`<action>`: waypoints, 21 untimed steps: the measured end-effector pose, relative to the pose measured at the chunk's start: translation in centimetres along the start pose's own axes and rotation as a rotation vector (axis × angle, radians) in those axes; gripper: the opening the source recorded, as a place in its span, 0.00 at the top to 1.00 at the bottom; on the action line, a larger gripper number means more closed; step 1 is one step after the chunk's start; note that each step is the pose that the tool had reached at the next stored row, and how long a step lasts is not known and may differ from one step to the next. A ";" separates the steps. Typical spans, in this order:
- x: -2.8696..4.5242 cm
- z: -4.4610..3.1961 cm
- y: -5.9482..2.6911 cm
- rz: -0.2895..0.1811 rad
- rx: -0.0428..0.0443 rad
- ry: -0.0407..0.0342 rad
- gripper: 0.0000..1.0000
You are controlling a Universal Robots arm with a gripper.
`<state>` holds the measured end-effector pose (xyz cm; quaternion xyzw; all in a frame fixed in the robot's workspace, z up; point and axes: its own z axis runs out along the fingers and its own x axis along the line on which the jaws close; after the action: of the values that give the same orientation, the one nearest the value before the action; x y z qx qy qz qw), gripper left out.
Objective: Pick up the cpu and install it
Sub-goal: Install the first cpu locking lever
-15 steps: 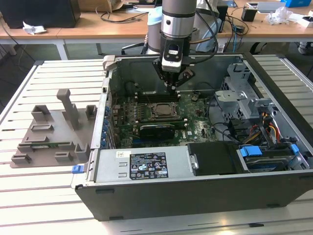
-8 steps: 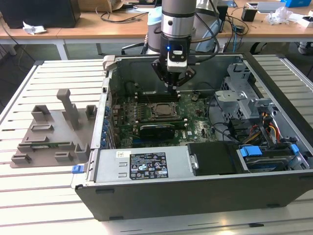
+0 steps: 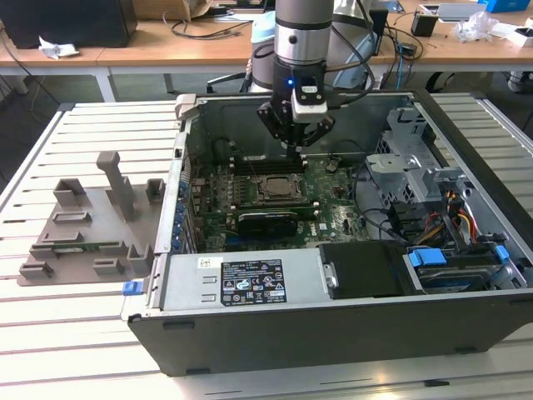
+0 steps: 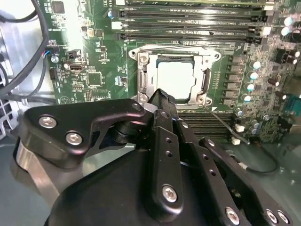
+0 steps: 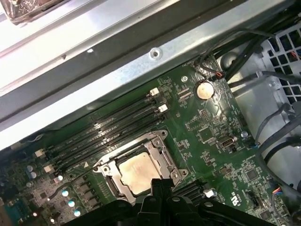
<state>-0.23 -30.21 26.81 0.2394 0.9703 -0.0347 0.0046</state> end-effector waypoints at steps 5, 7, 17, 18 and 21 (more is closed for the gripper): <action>0.00 0.00 0.00 -0.062 -0.0016 -0.0041 0.89; 0.00 0.00 0.00 -0.105 -0.0026 -0.0069 0.89; 0.00 0.00 0.00 -0.206 -0.0052 -0.0134 0.89; 0.00 0.00 0.00 -0.212 -0.0054 -0.0139 0.89; 0.00 0.00 0.00 -0.235 -0.0059 -0.0153 0.89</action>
<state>-0.23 -30.21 26.82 0.1237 0.9917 -0.0340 0.0087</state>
